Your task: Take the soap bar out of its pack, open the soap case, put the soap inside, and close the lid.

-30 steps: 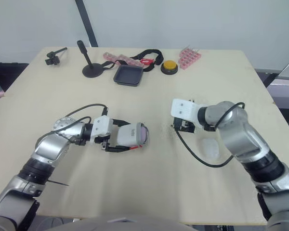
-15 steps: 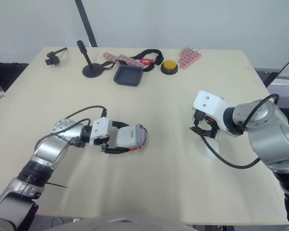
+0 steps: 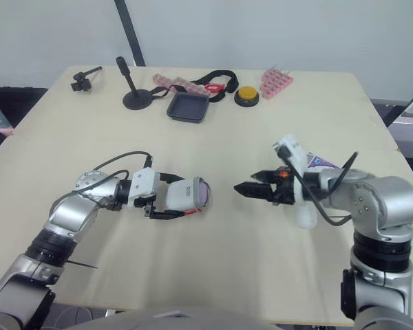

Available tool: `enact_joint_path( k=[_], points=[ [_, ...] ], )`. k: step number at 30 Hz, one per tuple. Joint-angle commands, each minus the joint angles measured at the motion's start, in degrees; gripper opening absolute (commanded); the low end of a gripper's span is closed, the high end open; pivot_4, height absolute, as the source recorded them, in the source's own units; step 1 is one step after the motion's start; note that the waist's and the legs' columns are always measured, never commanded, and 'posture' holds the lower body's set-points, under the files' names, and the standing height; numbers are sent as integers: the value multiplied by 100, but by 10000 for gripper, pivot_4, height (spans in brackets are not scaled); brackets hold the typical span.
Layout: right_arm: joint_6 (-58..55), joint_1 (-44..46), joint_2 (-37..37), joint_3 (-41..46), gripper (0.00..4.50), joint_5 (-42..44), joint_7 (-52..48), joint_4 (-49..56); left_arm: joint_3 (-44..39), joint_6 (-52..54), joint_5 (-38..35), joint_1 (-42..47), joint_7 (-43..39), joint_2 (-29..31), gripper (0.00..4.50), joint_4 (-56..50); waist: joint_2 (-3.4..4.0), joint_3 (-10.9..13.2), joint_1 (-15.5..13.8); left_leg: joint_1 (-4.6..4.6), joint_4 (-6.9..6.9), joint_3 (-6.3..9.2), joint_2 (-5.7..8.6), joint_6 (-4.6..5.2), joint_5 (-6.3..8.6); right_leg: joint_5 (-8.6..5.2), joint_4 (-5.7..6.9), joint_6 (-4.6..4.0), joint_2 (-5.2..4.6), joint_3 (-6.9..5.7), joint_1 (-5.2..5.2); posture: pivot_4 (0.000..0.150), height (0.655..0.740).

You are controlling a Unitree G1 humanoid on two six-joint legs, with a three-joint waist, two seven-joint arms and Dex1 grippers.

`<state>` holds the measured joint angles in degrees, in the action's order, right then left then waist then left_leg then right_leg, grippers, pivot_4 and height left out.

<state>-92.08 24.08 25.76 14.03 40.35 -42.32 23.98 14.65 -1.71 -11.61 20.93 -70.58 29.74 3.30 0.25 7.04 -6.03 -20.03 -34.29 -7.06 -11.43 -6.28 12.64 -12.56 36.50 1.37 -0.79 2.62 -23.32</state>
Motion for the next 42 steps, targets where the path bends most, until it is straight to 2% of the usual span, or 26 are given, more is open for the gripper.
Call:
enact_joint_path(
  k=[1,7,20,30,42],
  points=[
    [-42,176,-187,92,44870,525,681,-168,-103,-75,-116,116,34,-1,34805,-261,0,0,6,0,1,0,0,-2,-1,0,0,0,1,0,0,1500,7400],
    [-42,402,-601,236,44870,1602,1547,-541,-61,-92,-72,92,62,-5,34805,-338,0,0,48,1,10,0,1,-7,-4,0,-3,0,2,0,0,1500,7400],
    [-42,570,-753,-32,44870,3800,3142,-1114,5,-134,-16,198,111,-110,34805,-341,0,0,52,-2,22,1,3,-11,-7,1,-14,1,2,-5,1,1500,7400],
    [34,464,-650,-610,44870,4726,3698,-1531,3,-149,-17,183,217,-205,34805,-415,0,0,59,-5,26,1,4,-12,-7,1,-19,1,2,-7,1,1500,7400],
    [960,361,-425,-1332,44870,5747,4460,-1589,41,96,-99,8,174,-143,34805,-699,0,0,62,-7,26,2,4,-12,-6,1,-21,2,1,-8,1,1500,7400]
  ],
)
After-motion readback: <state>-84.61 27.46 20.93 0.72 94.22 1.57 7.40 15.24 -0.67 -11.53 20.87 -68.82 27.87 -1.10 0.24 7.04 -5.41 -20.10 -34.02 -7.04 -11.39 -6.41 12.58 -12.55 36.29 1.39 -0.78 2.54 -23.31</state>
